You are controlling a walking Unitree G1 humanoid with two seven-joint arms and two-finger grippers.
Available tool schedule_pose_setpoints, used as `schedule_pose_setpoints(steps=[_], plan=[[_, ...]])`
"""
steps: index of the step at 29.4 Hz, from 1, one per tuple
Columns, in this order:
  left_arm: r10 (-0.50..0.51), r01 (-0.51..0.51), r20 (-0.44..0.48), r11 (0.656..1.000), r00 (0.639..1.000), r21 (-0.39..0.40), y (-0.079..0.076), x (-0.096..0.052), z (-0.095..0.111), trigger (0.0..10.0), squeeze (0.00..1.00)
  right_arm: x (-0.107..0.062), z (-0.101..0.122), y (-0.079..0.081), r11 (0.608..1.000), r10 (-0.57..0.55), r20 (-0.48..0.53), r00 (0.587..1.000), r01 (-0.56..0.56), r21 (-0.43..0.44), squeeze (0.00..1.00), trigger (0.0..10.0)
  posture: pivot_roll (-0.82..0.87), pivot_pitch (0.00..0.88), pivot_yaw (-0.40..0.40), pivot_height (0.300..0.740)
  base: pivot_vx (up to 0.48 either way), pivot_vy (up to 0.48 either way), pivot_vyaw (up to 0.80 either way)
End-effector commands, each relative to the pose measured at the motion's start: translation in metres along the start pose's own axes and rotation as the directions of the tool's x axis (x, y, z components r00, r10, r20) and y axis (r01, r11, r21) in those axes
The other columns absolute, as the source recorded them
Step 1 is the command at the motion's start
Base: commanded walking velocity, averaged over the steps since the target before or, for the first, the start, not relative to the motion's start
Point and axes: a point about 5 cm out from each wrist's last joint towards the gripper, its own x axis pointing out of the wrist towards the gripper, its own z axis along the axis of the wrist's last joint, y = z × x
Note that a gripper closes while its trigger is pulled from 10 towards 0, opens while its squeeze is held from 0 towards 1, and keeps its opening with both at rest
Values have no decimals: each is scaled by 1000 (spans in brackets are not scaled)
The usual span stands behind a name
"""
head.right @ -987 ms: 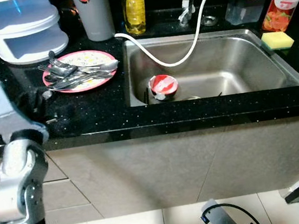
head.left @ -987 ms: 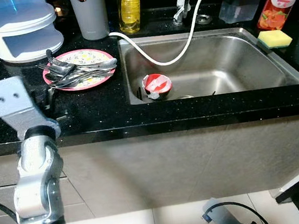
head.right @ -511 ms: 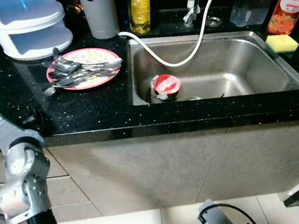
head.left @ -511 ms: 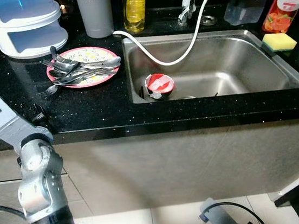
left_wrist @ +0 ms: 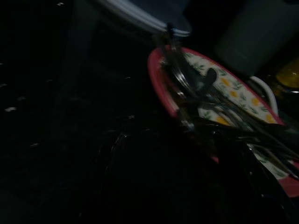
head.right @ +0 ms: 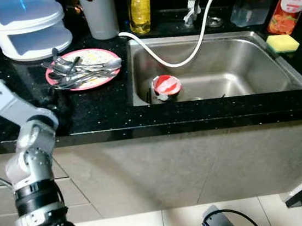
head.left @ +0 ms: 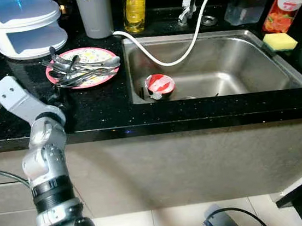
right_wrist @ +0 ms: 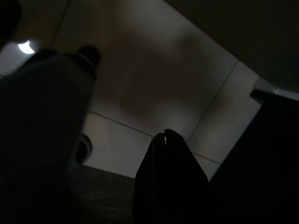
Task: Kitchen organization
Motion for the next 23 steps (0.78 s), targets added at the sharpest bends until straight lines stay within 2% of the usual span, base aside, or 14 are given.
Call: schedule_pose_setpoints(steps=[1,3,5,8,11,12,13,15,16,17,18,19,23], plan=[[-53,47,87,997,995,68,-9,0,16,10000,0,0,0,0,1000,-7,-7,1000,7,14,0,10000,286,0,-15,740,0,0,0],[-53,47,87,997,995,68,-9,0,16,10000,0,0,0,0,1000,-7,-7,1000,7,14,0,10000,286,0,-15,740,0,0,0],[-102,88,134,990,986,111,-18,-3,23,10000,0,0,1,2,1000,-4,-6,1000,4,14,0,10000,294,0,-16,740,0,0,0],[-113,97,142,989,983,115,-20,-2,25,10000,0,0,2,3,1000,1,-3,1000,-1,11,0,10000,301,0,-18,740,0,0,0],[-44,37,107,997,993,65,-8,6,22,10000,0,1,5,3,1000,5,3,1000,-5,7,0,10000,301,0,-18,740,0,0,0],[-26,23,85,999,996,39,-4,10,20,8039,0,1,6,3,1000,5,5,1000,-5,7,0,10000,304,0,-18,740,0,0,0],[-6,5,62,1000,998,16,1,13,17,6941,0,1,6,2,1000,5,8,1000,-5,7,0,10000,305,0,-19,740,0,0,0],[-6,5,62,1000,998,16,1,13,17,6941,0,1,6,2,1000,5,8,1000,-5,7,0,10000,305,0,-19,740,0,0,0],[9,-8,34,1000,999,-20,5,16,15,6627,0,1,7,2,1000,4,9,1000,-4,8,0,10000,302,0,-18,740,0,0,0],[24,-23,1,999,1000,-39,9,19,11,9922,0,1,7,1,1000,2,11,1000,-2,10,0,10000,301,0,-17,740,0,0,0],[24,-23,1,999,1000,-39,9,19,11,9922,0,1,7,1,1000,2,11,1000,-2,10,0,10000,301,0,-17,740,0,0,0],[29,-31,-46,999,999,-37,11,22,6,10000,0,1,8,1,1000,0,12,1000,0,11,0,10000,300,0,-17,740,0,0,0],[27,-30,-111,999,993,-23,12,26,-1,9922,0,1,7,0,1000,-2,12,1000,2,12,0,10000,299,0,-18,740,0,0,0]])
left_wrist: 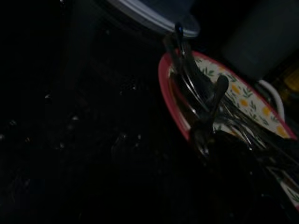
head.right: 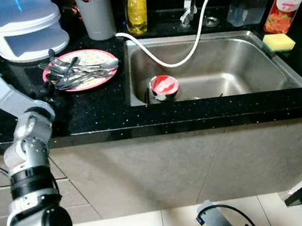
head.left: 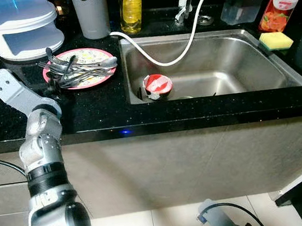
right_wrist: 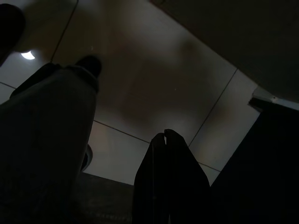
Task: Kitchen organization
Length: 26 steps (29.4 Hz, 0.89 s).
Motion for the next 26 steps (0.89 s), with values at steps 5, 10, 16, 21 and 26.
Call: schedule_pose_setpoints(steps=[5,10,16,21,26], plan=[[-8,9,-55,1000,998,12,1,5,-5,0,0,0,-4,0,1000,0,-13,1000,0,13,0,10000,294,0,-13,740,0,0,0],[-14,15,-57,1000,998,8,1,6,-5,0,0,0,-4,0,1000,-1,-13,1000,1,17,0,10000,294,0,-13,740,0,0,0],[-35,36,-44,999,998,23,-7,-1,-4,0,0,0,-3,-1,1000,-4,-11,1000,4,30,0,10000,282,0,-1,740,0,0,0],[-38,37,11,997,999,73,-11,-5,2,0,0,0,-3,-1,1000,-3,-12,1000,4,31,0,10000,286,0,-2,740,0,0,0],[-211,157,296,968,932,196,-44,-24,46,10000,0,0,-2,-1,1000,-3,-12,1000,3,22,0,10000,298,0,-9,740,0,0,0]])
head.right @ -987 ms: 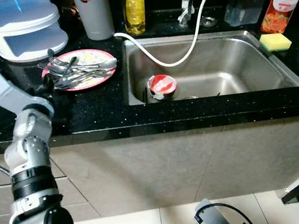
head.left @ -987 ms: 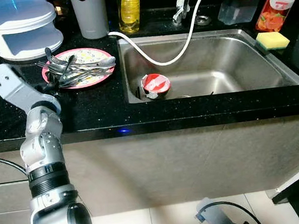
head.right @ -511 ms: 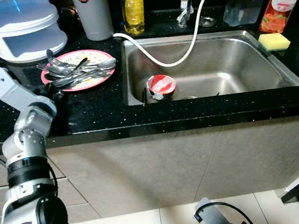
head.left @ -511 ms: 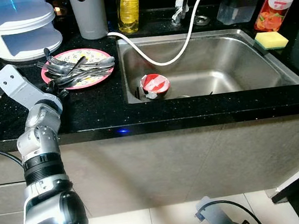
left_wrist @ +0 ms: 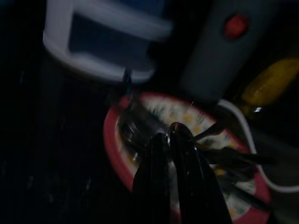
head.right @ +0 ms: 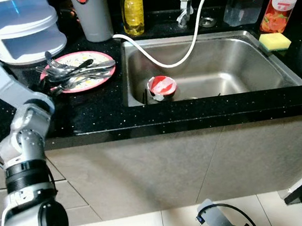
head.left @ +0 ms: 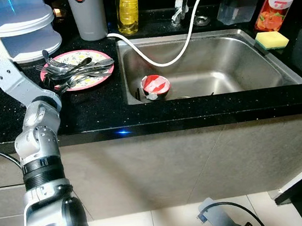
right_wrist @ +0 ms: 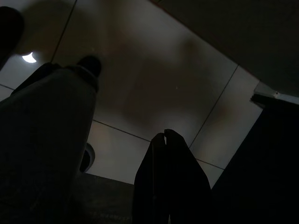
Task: Kitchen organization
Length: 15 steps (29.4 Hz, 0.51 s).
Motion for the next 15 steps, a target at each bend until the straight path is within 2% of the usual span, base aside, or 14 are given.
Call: schedule_pose_setpoints(steps=[1,3,5,7,9,10,12,15], plan=[[-80,65,230,995,970,75,-19,-6,39,10000,0,0,-2,0,1000,1,-9,1000,-1,6,0,10000,298,0,-9,740,0,0,0],[-80,65,230,995,970,75,-19,-6,39,10000,0,0,-2,0,1000,1,-9,1000,-1,6,0,10000,298,0,-9,740,0,0,0],[-102,39,383,985,918,170,-28,-10,71,10000,0,0,-1,0,1000,0,-5,1000,0,5,0,10000,296,0,-5,740,0,0,0],[-102,-28,466,964,879,263,-30,-12,91,10000,0,0,-2,0,1000,0,-3,1000,0,9,0,10000,293,0,-1,740,0,0,0],[-102,-28,466,964,879,263,-30,-12,91,10000,0,0,-2,0,1000,0,-3,1000,0,9,0,10000,293,0,-1,740,0,0,0],[-92,-81,497,945,863,316,-30,-12,98,10000,0,0,-3,0,1000,0,-4,1000,0,12,0,10000,291,0,1,740,0,0,0],[-84,-139,531,920,843,367,-28,-12,107,10000,0,-1,-6,1,1000,-2,-11,1000,2,27,0,10000,287,0,7,740,0,0,0],[-77,-123,518,932,852,340,-26,-12,107,10000,0,-1,-10,1,999,-3,-19,1000,4,33,0,10000,283,0,11,740,0,0,0]])
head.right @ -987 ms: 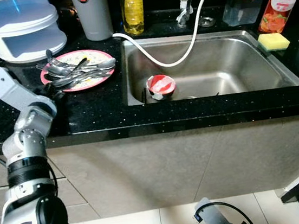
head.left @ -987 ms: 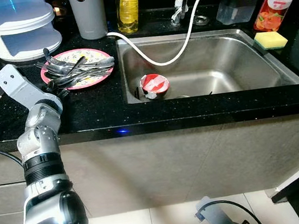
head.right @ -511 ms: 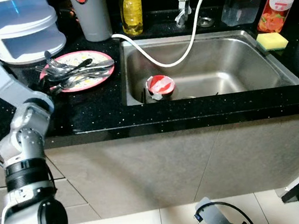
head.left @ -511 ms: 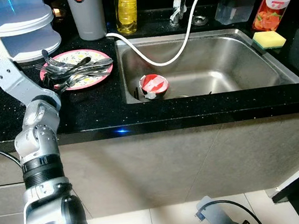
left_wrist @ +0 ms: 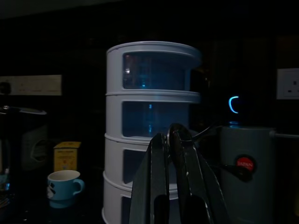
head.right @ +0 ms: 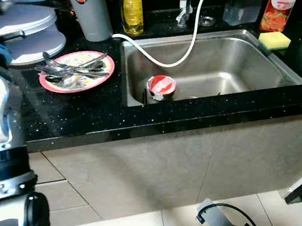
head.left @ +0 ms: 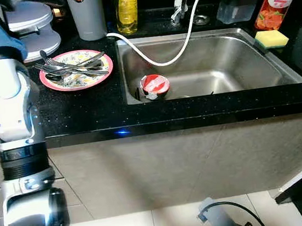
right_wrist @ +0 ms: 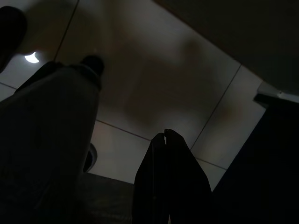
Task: Kitchen organization
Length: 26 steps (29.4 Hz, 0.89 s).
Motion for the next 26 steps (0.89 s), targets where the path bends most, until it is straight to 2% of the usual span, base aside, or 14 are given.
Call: schedule_pose_setpoints(steps=[1,2,5,6,7,9,10,11,12,16,17,18,20,26], plan=[[-24,23,-22,998,999,-60,-2,1,0,10000,0,-1,-8,-1,1000,-6,-17,1000,6,23,0,10000,281,0,13,740,0,0,0],[-24,23,-22,998,999,-60,-2,1,0,10000,0,-1,-8,-1,1000,-6,-17,1000,6,23,0,10000,281,0,13,740,0,0,0],[-188,146,-152,956,970,-255,-18,-6,-20,10000,0,-2,-14,-1,1000,-7,-29,1000,7,26,0,10000,277,0,16,740,0,0,0],[-284,225,-209,937,936,-267,-29,-10,-30,10000,0,-2,-15,0,1000,-6,-31,1000,7,26,0,10000,275,0,16,740,0,0,0],[-284,225,-209,937,936,-267,-29,-10,-30,10000,0,-2,-15,0,1000,-6,-31,1000,7,26,0,10000,275,0,16,740,0,0,0],[-443,373,-266,886,856,-275,-50,-17,-44,10000,0,-2,-15,0,1000,-6,-30,1000,7,26,0,10000,273,0,16,740,0,0,0],[-443,373,-266,886,856,-275,-50,-17,-44,10000,0,-2,-15,0,1000,-6,-30,1000,7,26,0,10000,273,0,16,740,0,0,0],[-511,436,-300,854,805,-286,-60,-21,-51,10000,0,-2,-15,0,1000,-6,-28,1000,6,26,0,10000,266,0,15,740,0,0,0],[-511,436,-300,854,805,-286,-60,-21,-51,10000,0,-2,-15,0,1000,-6,-28,1000,6,26,0,10000,266,0,15,740,0,0,0],[-781,730,-327,619,532,-290,-117,-43,-63,10000,0,-2,-15,0,999,-7,-21,1000,8,31,0,10000,246,0,23,740,0,0,0],[-802,766,-344,583,488,-271,-124,-47,-67,10000,0,-2,-15,-1,999,-8,-21,1000,9,32,0,10000,242,0,24,740,0,0,0],[-802,766,-344,583,488,-271,-124,-47,-67,10000,0,-2,-15,-1,999,-8,-21,1000,9,32,0,10000,242,0,24,740,0,0,0],[-797,816,-411,548,442,-185,-133,-50,-79,10000,0,-2,-15,-1,999,-8,-19,1000,9,33,0,10000,242,0,22,740,0,0,0],[-745,771,-491,602,451,-206,-141,-35,-95,10000,0,-3,-18,0,1000,9,-8,1000,-9,24,0,10000,230,35,9,740,0,0,0]])
